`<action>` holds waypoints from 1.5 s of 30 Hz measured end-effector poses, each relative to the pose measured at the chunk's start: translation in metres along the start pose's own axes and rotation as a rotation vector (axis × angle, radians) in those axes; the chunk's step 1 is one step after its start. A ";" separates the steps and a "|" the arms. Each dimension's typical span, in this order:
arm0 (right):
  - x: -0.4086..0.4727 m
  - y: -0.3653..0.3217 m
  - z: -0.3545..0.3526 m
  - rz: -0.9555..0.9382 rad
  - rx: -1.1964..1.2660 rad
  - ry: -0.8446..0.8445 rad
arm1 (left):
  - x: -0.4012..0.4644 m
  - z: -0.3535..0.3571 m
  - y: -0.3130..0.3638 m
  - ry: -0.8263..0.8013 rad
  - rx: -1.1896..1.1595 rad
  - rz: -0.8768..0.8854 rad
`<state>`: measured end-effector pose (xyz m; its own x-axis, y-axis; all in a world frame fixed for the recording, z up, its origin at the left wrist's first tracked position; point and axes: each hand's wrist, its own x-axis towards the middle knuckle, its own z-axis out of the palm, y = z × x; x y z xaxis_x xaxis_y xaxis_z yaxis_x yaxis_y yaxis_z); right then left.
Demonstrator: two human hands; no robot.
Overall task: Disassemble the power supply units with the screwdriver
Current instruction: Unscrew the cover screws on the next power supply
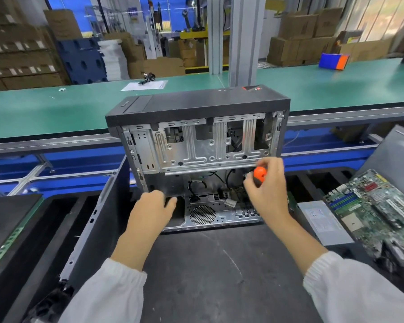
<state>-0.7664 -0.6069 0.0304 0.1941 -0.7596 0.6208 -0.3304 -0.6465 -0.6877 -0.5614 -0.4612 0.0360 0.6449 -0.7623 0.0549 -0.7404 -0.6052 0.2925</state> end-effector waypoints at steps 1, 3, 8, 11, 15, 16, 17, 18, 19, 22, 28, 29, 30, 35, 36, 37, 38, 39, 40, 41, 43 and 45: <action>-0.004 -0.008 0.002 0.024 0.029 -0.074 | -0.002 0.001 0.008 -0.033 -0.053 0.117; -0.015 -0.022 0.004 0.092 0.076 -0.225 | -0.010 0.002 0.030 -0.225 -0.208 0.394; -0.035 -0.043 -0.001 0.161 0.179 -0.339 | -0.033 0.034 0.081 -0.475 -0.825 0.568; -0.037 -0.039 -0.015 0.141 0.170 -0.401 | -0.036 0.053 0.104 -0.507 -1.101 0.425; -0.028 -0.006 -0.040 0.174 0.124 -0.279 | -0.032 0.076 0.125 -0.385 -1.204 0.308; -0.026 0.009 -0.049 0.209 0.092 -0.217 | -0.030 0.081 0.129 -0.366 -1.239 0.262; -0.024 0.027 -0.058 0.250 0.023 -0.180 | -0.029 0.084 0.132 -0.358 -1.266 0.240; -0.023 0.048 -0.067 0.296 -0.083 -0.179 | -0.028 0.089 0.133 -0.351 -1.281 0.230; -0.024 0.071 -0.076 0.354 -0.220 -0.212 | -0.026 0.092 0.134 -0.353 -1.293 0.230; -0.032 0.131 -0.092 0.541 -0.703 -0.443 | -0.019 0.098 0.133 -0.321 -1.364 0.221; -0.041 0.181 -0.087 0.775 -0.922 -0.577 | -0.016 0.093 0.113 -0.217 -1.481 0.167; -0.041 0.186 -0.086 0.786 -0.919 -0.559 | -0.017 0.091 0.107 -0.204 -1.482 0.159; -0.041 0.191 -0.085 0.793 -0.912 -0.540 | -0.019 0.090 0.101 -0.188 -1.476 0.147; -0.044 0.198 -0.084 0.812 -0.907 -0.483 | -0.034 0.086 0.077 -0.092 -1.457 0.090; -0.045 0.197 -0.084 0.821 -0.894 -0.454 | -0.038 0.085 0.075 -0.085 -1.462 0.081; -0.045 0.196 -0.084 0.831 -0.880 -0.429 | -0.042 0.084 0.074 -0.084 -1.466 0.076; -0.045 0.194 -0.085 0.834 -0.877 -0.408 | -0.045 0.083 0.072 -0.086 -1.468 0.075; -0.044 0.192 -0.086 0.826 -0.885 -0.394 | -0.049 0.081 0.071 -0.087 -1.470 0.079; -0.041 0.189 -0.087 0.809 -0.898 -0.383 | -0.051 0.080 0.070 -0.086 -1.468 0.091; -0.038 0.185 -0.089 0.797 -0.906 -0.370 | -0.054 0.078 0.069 -0.089 -1.465 0.105; -0.030 0.176 -0.096 0.800 -0.906 -0.334 | -0.060 0.074 0.069 -0.094 -1.477 0.124; -0.024 0.163 -0.101 0.786 -0.932 -0.319 | -0.065 0.069 0.071 -0.103 -1.496 0.133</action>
<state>-0.9181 -0.6871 -0.0587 -0.1792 -0.9829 -0.0425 -0.9575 0.1842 -0.2219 -0.6689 -0.4703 -0.0126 0.5272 -0.8423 0.1119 0.1218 0.2053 0.9711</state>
